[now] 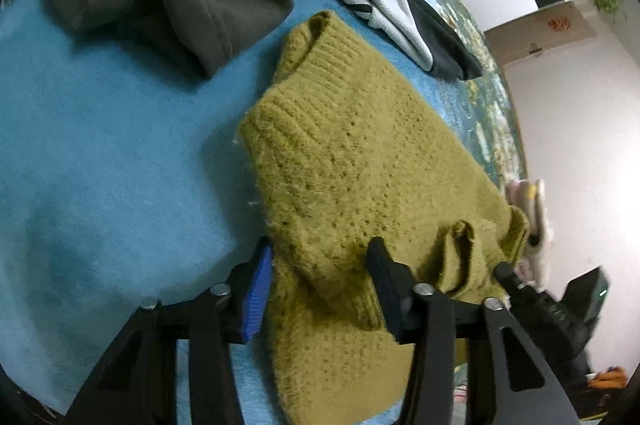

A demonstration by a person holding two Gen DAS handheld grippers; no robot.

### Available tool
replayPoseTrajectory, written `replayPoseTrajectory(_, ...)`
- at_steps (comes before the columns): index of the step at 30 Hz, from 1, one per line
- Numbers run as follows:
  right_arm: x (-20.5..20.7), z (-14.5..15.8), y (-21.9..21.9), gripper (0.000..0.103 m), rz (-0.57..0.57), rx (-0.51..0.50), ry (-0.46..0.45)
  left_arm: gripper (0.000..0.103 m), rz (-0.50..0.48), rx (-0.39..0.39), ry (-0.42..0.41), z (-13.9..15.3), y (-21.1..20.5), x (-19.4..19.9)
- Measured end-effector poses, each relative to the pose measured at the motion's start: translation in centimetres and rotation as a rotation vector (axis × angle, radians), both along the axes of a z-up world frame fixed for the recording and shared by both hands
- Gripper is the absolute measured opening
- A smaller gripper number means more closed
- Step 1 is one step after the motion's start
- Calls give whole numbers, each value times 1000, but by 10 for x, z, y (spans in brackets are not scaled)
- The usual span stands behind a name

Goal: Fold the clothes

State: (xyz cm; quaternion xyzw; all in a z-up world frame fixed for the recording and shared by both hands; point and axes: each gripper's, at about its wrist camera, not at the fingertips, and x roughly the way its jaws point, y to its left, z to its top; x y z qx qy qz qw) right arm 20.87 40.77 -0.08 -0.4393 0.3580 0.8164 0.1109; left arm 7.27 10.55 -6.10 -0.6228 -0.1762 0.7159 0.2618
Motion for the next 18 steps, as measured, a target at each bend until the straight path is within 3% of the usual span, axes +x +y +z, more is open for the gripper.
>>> replayPoseTrajectory(1, -5, 0, -3, 32, 6, 3, -7, 44, -2, -6, 6, 0, 1, 0)
replayPoseTrajectory(2, -13, 2, -10, 60, 21, 21, -12, 44, -4, -13, 12, 1, 2, 0)
replayPoseTrajectory(3, -20, 3, -17, 70, 36, 39, -17, 42, -7, -23, 20, 2, 1, 1)
replayPoseTrajectory(8, -55, 9, -50, 70, 110, 132, -46, 40, -45, -88, 80, 9, 4, 4)
replayPoseTrajectory(11, -59, -4, -62, 70, 142, 201, -99, 40, -58, -97, 102, 13, -2, 5)
replayPoseTrajectory(13, -62, -12, -71, 64, 163, 246, -135, 40, -65, -82, 100, 14, -4, 5)
replayPoseTrajectory(15, -64, -20, -79, 35, 184, 292, -170, 40, -73, -60, 102, 15, -7, 6)
replayPoseTrajectory(16, -64, -23, -80, 32, 185, 299, -178, 40, -77, -47, 101, 15, -8, 7)
replayPoseTrajectory(18, -55, -19, -69, 11, 151, 247, -145, 40, -75, -10, 85, 12, -8, 6)
